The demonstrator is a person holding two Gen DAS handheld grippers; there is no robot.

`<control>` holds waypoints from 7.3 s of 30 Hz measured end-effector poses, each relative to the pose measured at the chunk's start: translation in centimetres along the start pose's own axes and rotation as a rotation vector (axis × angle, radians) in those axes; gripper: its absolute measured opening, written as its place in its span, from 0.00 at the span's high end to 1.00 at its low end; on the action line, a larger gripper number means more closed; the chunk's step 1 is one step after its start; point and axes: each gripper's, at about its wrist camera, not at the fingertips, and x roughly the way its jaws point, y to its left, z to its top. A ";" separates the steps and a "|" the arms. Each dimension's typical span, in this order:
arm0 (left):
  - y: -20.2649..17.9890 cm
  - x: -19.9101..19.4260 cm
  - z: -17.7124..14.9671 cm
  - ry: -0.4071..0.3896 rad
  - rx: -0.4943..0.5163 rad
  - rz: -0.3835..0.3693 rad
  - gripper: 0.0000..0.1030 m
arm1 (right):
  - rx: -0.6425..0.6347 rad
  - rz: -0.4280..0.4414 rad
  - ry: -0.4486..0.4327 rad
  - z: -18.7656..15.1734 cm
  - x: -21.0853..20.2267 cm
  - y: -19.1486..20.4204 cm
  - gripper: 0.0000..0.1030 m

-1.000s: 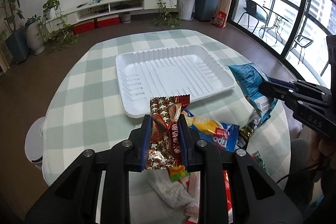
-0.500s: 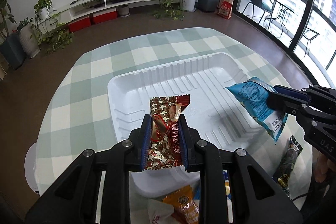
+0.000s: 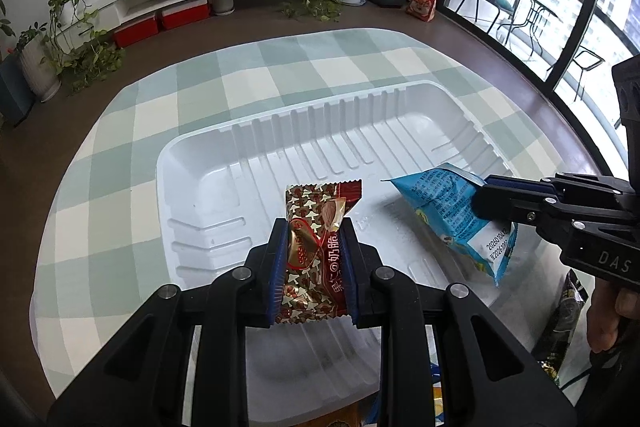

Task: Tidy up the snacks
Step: 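Lift both held packets and carry them over the white tray, then open both grippers to drop the packets into the tray, then move both tools back toward the remaining snack pile, then grasp the long white packet with the left gripper while the right grasps the black packet, then carry both held packets over the white tray and lower them in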

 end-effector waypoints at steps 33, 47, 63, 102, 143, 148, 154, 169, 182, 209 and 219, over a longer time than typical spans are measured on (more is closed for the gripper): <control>-0.9 -3.3 -1.6 -0.069 -0.011 0.057 0.27 | 0.021 -0.055 -0.127 -0.7 -4.1 -1.0 0.32; -5.2 -15.0 -9.4 -0.192 -0.057 0.306 0.14 | 0.027 0.012 -0.274 -7.6 -16.3 0.5 0.00; -4.8 -18.8 -26.0 -0.075 -0.256 0.205 0.13 | 0.369 0.159 -0.020 -20.4 -16.9 -2.5 0.05; -2.3 -8.2 -18.1 0.080 -0.168 0.149 0.68 | 0.176 0.072 -0.001 -23.9 -16.1 3.7 0.22; -3.1 -11.3 -22.2 0.063 -0.125 0.102 0.88 | -1.000 -0.079 0.362 -13.6 -4.8 2.3 0.40; -3.0 -11.3 -22.3 0.062 -0.124 0.101 0.88 | -0.955 -0.005 0.398 -12.9 -3.9 2.1 0.50; -3.1 -11.3 -22.3 0.058 -0.119 0.103 0.88 | -0.881 0.055 0.422 -13.2 -4.2 1.6 0.75; -2.7 -12.5 -23.4 0.024 -0.164 0.072 0.89 | -0.552 0.237 0.204 -14.4 -10.4 -1.0 0.76; -1.0 -17.0 -20.1 -0.097 -0.236 -0.039 0.89 | -0.174 0.394 -0.011 -11.4 -13.2 -2.1 0.76; 2.8 -4.8 0.5 -0.058 -0.196 -0.086 0.89 | 0.111 0.207 0.032 4.7 -1.4 2.6 0.76; 2.9 0.5 -0.3 0.011 -0.188 -0.076 0.88 | 0.111 0.089 0.125 4.0 4.1 2.5 0.75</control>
